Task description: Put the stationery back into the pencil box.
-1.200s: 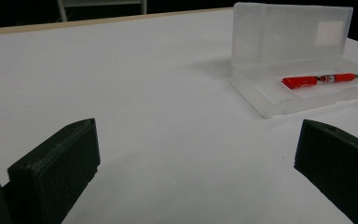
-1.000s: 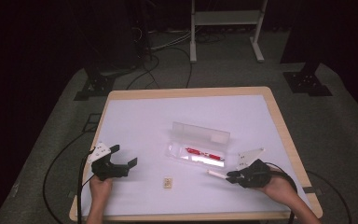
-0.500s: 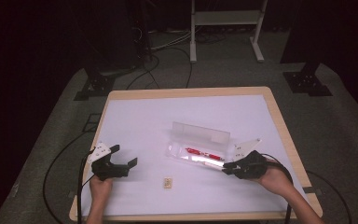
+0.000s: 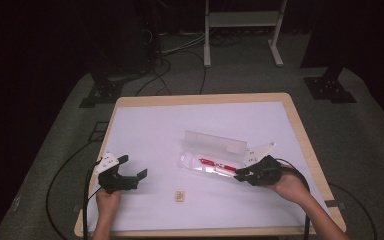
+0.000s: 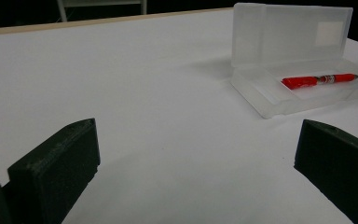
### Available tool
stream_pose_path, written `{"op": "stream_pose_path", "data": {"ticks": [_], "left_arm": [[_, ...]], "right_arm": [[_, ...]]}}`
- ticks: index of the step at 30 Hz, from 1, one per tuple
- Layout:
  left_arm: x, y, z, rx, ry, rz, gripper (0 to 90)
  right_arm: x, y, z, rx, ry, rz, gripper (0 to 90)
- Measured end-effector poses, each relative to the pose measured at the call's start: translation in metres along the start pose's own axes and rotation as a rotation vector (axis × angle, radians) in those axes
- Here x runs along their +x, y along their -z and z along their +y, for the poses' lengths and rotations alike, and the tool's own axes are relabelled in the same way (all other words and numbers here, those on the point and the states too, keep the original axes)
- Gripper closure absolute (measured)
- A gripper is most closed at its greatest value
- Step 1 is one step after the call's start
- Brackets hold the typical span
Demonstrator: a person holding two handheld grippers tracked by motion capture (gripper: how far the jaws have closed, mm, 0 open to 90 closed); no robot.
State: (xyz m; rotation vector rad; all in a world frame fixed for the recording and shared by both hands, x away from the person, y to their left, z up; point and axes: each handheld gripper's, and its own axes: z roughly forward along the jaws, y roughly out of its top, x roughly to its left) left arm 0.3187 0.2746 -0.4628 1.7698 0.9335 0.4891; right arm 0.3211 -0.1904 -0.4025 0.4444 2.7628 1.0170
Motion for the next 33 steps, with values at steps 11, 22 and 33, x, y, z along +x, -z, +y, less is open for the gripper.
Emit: {"op": "stream_pose_path", "data": {"ticks": [11,22,33], "left_arm": [[0.000,0.000,0.000,0.003,0.000,-0.001,0.0],[0.000,0.000,0.000,0.001,0.001,-0.002,0.0],[0.000,0.000,0.000,0.000,0.001,-0.003,0.0]], "right_arm": [[-0.007,-0.010,0.022,0.006,0.030,0.002,78.1],[-0.015,-0.023,0.033,0.025,0.034,0.012,78.1],[-0.020,-0.033,0.038,0.029,0.032,0.016,78.1]]}}
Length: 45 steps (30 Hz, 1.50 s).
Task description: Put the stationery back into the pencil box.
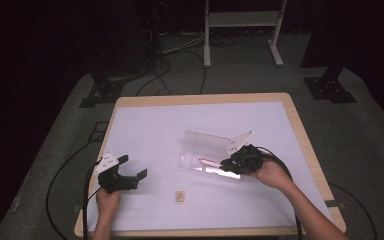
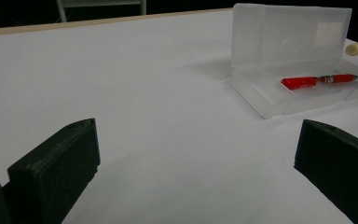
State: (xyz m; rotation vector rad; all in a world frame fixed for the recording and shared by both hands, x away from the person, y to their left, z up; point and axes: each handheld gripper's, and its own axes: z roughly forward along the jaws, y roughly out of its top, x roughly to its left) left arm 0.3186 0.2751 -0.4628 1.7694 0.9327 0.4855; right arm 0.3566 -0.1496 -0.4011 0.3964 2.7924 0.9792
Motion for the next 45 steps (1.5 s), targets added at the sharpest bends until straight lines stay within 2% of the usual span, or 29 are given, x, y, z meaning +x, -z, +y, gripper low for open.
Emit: {"op": "stream_pose_path", "data": {"ticks": [45], "left_arm": [[0.000,0.000,0.000,-0.008,0.006,-0.002,0.0]], "right_arm": [[-0.017,-0.036,0.003,0.055,-0.043,0.029,78.0]]}}
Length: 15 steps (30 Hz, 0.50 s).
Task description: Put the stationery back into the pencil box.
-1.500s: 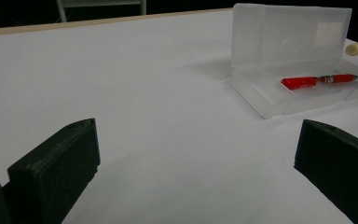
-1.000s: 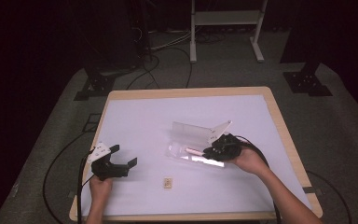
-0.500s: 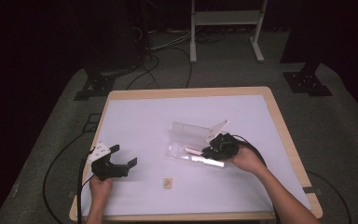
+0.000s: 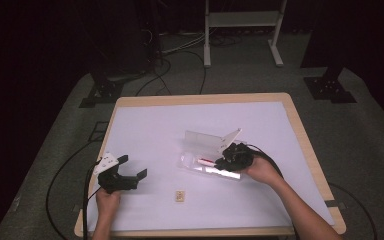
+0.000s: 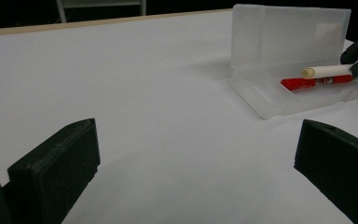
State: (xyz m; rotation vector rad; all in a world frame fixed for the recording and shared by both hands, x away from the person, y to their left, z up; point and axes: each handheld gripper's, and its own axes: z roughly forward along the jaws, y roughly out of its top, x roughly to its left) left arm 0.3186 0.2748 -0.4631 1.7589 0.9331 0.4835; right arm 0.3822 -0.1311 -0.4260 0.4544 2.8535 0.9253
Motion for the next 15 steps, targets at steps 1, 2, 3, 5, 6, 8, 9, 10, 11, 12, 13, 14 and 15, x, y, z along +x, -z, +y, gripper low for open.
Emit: {"op": "stream_pose_path", "data": {"ticks": [1,2,3,5,6,8,9,10,11,12,13,14,15], "left_arm": [[0.0000,0.0000,0.0000,0.000,0.000,0.000,0.0],[0.0000,0.0000,0.0000,0.000,0.000,0.000,0.0],[0.0000,0.0000,0.0000,0.000,0.000,0.000,0.0],[0.0000,-0.0001,0.0000,0.000,0.000,0.000,0.0],[0.0000,-0.0001,0.0000,0.000,0.000,0.000,0.0],[0.0000,-0.0001,0.0000,0.000,0.000,0.000,0.0],[0.0000,-0.0001,0.0000,0.000,0.000,0.000,0.0],[0.0000,-0.0001,0.0000,0.000,0.000,0.000,0.0],[0.0001,-0.0001,0.0000,0.000,-0.001,0.000,0.0],[0.0001,-0.0001,0.0000,0.000,-0.001,0.000,0.0],[0.0001,-0.0001,0.0000,0.000,-0.001,0.000,0.0],[0.0001,-0.0001,0.0000,0.000,-0.001,0.000,0.0],[0.0002,-0.0001,-0.0001,0.000,-0.001,0.000,0.0]], "right_arm": [[-0.0001,-0.0008,0.0001,-0.001,-0.003,0.001,78.0],[-0.0004,-0.0016,0.0000,0.001,-0.002,0.002,78.0],[-0.0007,-0.0023,0.0001,0.003,-0.002,0.002,78.0],[-0.0015,-0.0038,-0.0001,0.007,0.001,0.003,78.0],[-0.0015,-0.0038,-0.0001,0.007,0.001,0.003,78.0],[-0.0028,-0.0057,-0.0004,0.011,-0.005,0.007,78.0],[-0.0030,-0.0062,-0.0005,0.012,-0.008,0.006,78.0],[-0.0032,-0.0068,-0.0006,0.014,-0.011,0.008,78.0],[-0.0035,-0.0073,-0.0007,0.016,-0.010,0.009,78.0],[-0.0039,-0.0080,-0.0007,0.016,-0.009,0.009,78.0],[-0.0041,-0.0085,-0.0007,0.017,-0.009,0.010,78.0],[-0.0041,-0.0089,-0.0006,0.020,-0.011,0.010,78.0],[-0.0042,-0.0094,-0.0005,0.022,-0.012,0.012,78.0]]}}
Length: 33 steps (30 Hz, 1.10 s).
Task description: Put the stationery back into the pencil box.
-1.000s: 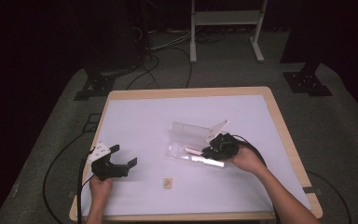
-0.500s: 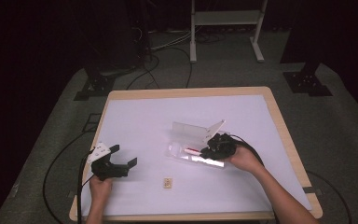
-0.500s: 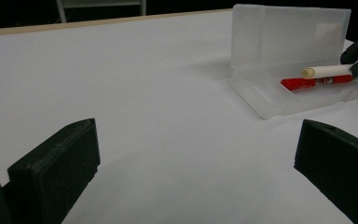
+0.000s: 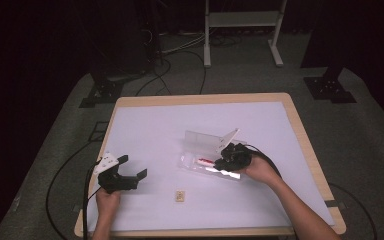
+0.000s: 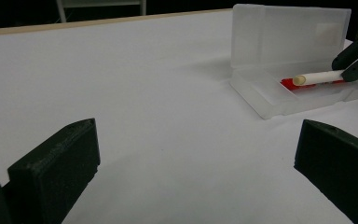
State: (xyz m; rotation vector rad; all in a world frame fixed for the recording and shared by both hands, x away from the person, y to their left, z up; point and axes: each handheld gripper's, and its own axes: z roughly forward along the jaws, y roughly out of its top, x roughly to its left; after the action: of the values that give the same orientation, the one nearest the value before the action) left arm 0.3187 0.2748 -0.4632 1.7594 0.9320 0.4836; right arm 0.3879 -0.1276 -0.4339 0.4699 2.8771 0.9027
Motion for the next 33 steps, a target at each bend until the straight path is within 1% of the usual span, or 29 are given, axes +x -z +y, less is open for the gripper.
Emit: {"op": "stream_pose_path", "data": {"ticks": [1,9,33], "left_arm": [[0.000,0.000,0.000,0.000,0.000,0.000,0.0],[0.000,0.000,0.000,0.000,0.001,0.000,0.0],[0.000,0.000,0.000,-0.001,0.001,-0.001,0.0]], "right_arm": [[-0.001,-0.001,0.000,-0.001,0.005,0.002,78.0],[-0.003,-0.006,0.000,0.012,-0.008,0.017,77.9],[-0.005,-0.014,-0.001,0.027,-0.016,0.028,77.4]]}}
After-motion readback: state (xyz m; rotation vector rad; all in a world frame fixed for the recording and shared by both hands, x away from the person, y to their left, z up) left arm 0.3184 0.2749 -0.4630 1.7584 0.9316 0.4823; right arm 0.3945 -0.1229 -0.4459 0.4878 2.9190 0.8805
